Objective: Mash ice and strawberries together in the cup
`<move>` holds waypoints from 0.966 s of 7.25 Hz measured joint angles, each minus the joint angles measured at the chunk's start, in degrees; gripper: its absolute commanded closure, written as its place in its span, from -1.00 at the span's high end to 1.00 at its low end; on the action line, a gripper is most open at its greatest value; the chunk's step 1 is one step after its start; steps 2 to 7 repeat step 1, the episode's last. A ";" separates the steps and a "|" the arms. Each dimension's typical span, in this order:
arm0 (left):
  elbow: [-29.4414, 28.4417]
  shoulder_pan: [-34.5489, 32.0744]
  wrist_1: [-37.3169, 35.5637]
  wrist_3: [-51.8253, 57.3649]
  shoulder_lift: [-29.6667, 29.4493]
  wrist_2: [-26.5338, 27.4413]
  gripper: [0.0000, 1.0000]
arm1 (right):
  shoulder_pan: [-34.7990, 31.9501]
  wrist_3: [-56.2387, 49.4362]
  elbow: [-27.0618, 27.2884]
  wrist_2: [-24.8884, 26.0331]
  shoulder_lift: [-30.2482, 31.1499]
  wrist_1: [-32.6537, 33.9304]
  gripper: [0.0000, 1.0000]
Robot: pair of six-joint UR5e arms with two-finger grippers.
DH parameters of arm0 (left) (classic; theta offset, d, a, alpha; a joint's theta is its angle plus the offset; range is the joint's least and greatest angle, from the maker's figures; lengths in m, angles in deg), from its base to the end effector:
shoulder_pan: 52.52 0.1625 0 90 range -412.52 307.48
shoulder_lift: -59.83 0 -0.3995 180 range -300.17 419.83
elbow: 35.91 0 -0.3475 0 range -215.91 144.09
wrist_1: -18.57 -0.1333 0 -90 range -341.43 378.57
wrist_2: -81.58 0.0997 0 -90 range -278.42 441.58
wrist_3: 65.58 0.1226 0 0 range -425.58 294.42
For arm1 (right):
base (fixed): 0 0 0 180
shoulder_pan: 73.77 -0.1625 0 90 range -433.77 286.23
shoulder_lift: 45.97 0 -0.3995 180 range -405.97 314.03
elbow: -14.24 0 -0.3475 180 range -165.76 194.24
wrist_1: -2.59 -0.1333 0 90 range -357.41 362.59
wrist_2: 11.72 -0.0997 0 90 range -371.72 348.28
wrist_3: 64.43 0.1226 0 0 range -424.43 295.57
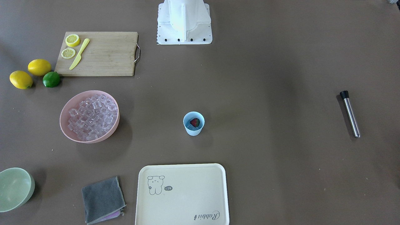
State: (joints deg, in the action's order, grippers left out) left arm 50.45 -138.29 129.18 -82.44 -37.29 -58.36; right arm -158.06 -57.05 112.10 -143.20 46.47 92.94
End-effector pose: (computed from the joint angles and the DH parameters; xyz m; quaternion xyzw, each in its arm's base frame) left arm -0.0010 -0.5211 0.5692 0.1104 0.4405 -0.0100 0.8909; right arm 0.0084 -0.4394 0.6115 0.0008 -0.3562 -0.0020 0.9344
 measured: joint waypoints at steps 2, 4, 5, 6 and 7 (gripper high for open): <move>0.67 0.00 0.06 0.23 1.51 -0.19 0.96 | -0.02 0.00 0.03 0.01 0.06 0.00 0.99; 0.67 0.00 0.06 0.23 1.51 -0.19 0.96 | -0.02 0.00 0.03 0.01 0.06 0.00 0.99; 0.67 0.00 0.06 0.23 1.51 -0.19 0.96 | -0.02 0.00 0.03 0.01 0.06 0.00 0.99; 0.67 0.00 0.06 0.23 1.51 -0.19 0.96 | -0.02 0.00 0.03 0.01 0.06 0.00 0.99; 0.67 0.00 0.06 0.23 1.51 -0.19 0.96 | -0.02 0.00 0.03 0.01 0.06 0.00 0.99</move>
